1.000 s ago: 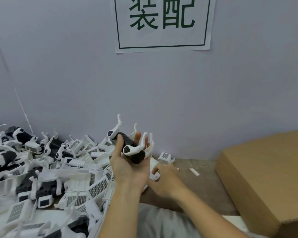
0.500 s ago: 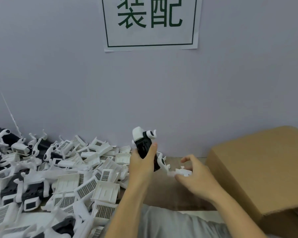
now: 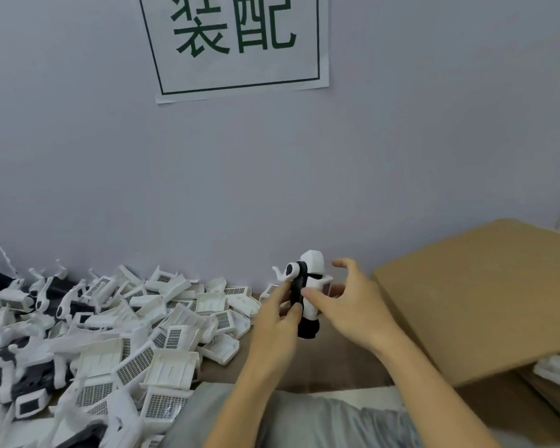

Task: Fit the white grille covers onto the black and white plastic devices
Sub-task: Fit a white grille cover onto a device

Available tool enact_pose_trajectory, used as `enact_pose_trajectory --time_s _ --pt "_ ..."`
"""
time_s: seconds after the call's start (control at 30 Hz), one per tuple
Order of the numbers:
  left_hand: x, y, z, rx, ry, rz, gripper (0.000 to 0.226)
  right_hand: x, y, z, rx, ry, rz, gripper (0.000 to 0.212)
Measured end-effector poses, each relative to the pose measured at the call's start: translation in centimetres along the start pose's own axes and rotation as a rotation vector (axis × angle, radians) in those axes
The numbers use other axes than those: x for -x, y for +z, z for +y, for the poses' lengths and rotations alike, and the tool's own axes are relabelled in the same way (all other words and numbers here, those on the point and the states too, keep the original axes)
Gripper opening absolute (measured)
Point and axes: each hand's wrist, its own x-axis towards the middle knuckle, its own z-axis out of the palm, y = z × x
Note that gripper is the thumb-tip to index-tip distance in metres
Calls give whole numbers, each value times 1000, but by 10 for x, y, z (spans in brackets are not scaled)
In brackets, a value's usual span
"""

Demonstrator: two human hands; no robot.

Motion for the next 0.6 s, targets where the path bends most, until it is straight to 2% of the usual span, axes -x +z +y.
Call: enact_pose_trajectory --time_s 0.07,0.17,0.2,0.3,0.47,0.6 --pt "2 2 -1 10 33 -8 58 1 8 1 -43 12 90 56" --pt "1 3 -2 26 75 -6 59 2 17 2 -1 -34 126 27" --pt "1 3 -2 38 80 -7 59 3 19 2 -7 -44 142 23" --pt "2 3 -4 56 108 18 51 6 24 3 -76 -76 164 25" --pt "-4 -6 -10 128 64 155 32 7 19 1 -194 -121 -51 24" --pt "-4 -7 -7 225 27 57 20 9 22 -1 -360 -38 -127 27"
